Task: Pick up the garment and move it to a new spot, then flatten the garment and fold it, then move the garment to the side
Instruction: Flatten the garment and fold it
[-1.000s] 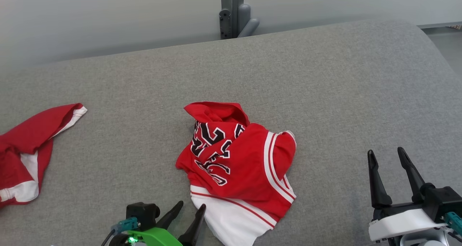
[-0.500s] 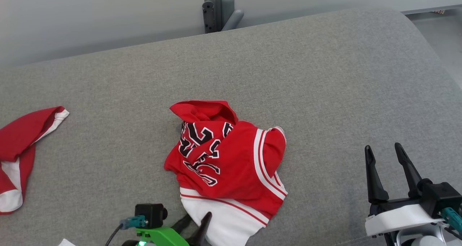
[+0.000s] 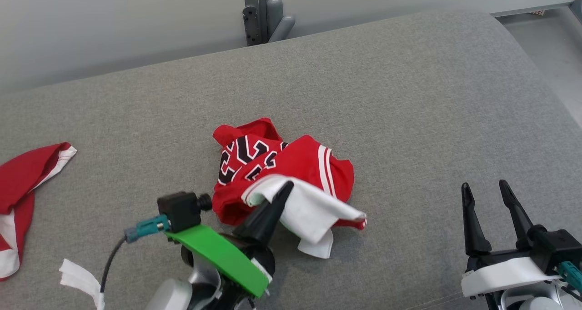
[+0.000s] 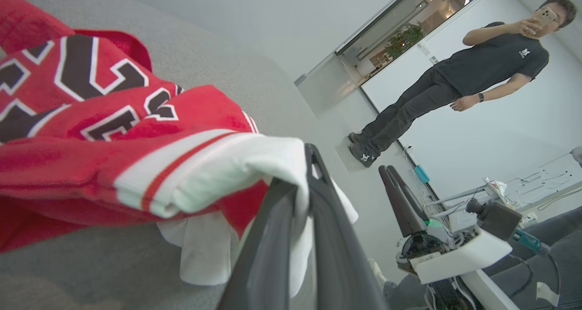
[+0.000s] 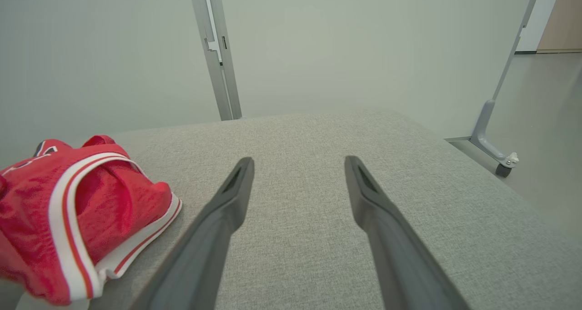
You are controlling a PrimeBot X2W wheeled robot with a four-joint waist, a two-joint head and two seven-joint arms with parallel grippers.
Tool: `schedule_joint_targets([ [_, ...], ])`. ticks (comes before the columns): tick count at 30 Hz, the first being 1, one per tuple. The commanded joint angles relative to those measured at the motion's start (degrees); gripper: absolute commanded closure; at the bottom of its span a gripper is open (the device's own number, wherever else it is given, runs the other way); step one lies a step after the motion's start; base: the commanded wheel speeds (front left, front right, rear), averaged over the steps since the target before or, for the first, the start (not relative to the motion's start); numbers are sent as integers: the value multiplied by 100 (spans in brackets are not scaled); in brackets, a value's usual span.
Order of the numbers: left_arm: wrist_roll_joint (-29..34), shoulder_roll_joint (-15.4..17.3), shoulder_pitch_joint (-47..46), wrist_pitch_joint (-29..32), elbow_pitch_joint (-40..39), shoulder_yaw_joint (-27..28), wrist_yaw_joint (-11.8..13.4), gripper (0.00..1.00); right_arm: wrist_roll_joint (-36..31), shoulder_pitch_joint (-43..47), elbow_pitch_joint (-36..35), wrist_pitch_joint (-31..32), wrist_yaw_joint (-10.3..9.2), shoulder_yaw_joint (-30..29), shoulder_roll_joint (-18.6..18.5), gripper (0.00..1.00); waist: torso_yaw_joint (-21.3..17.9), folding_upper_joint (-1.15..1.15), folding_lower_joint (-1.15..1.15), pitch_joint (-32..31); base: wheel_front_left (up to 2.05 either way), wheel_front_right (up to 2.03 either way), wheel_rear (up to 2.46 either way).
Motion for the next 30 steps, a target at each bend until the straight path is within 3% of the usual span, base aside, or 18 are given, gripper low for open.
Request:
schedule_joint_targets([
  [1,-87,-69,-230,-27,-137,103,57,100,36,-50,-7,-3,1,1,10,0,-20,0,0,6,0,0,0],
  [6,65,-271,-1138,-217,-235,398,386,100,40,-132,9,-3,1,50,22,0,-99,0,0,73,0,0,0],
  [14,459,-396,-2867,-589,520,711,768,100,73,-258,39,-3,1,153,33,0,-288,0,0,239,0,0,0],
  [24,595,-55,-4245,-691,902,1330,866,100,32,-196,52,-3,1,99,8,0,-274,0,0,247,0,0,0],
  [30,599,-171,-4665,-667,1108,1234,912,100,19,-287,56,-3,1,165,-66,0,-149,0,0,254,0,0,0],
])
